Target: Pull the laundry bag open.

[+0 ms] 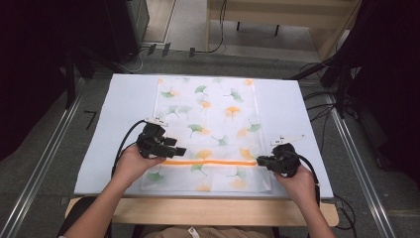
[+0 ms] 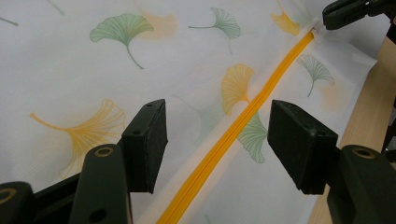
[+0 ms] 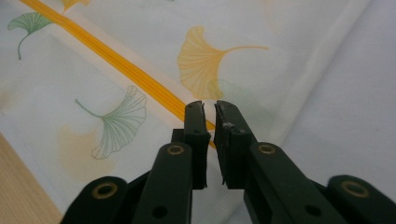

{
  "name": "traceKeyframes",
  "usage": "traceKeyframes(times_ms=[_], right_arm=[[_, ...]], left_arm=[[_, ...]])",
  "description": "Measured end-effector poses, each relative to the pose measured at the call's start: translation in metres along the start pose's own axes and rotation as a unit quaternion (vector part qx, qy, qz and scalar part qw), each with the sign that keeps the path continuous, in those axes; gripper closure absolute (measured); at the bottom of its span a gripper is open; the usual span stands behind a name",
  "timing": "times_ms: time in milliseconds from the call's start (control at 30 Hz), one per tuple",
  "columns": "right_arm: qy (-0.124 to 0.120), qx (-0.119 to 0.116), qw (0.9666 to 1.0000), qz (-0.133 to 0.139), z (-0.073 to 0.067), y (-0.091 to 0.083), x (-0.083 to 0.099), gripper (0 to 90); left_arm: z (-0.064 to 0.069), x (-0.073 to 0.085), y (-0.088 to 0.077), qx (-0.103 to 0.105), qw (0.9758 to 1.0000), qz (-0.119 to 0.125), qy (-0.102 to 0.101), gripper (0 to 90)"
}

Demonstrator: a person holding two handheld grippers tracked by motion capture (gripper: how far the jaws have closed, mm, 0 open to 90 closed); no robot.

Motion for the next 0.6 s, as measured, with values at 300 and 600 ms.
traceKeyframes(times_ms=[300,600], right_arm=[[-0.003,0.029,0.9996,0.003,0.013,-0.013,0.01,70.8],[-0.038,0.03,0.9987,-0.018,0.012,-0.008,0.025,61.6]], left_arm=[[0.001,-0.005,0.006,0.005,1.0,0.003,-0.001,37.2],[0.005,-0.01,0.018,0.025,0.9996,0.003,-0.009,33.6]])
Point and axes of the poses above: each handheld gripper's, and its own axes: y roughly forward along the jaws, x roughly out of its underside, z roughly to its right, the point moved 1 cm from there along y, roughly forward along the jaws, and after that the axes turned 12 degrees about z, right-handed, at the moved point
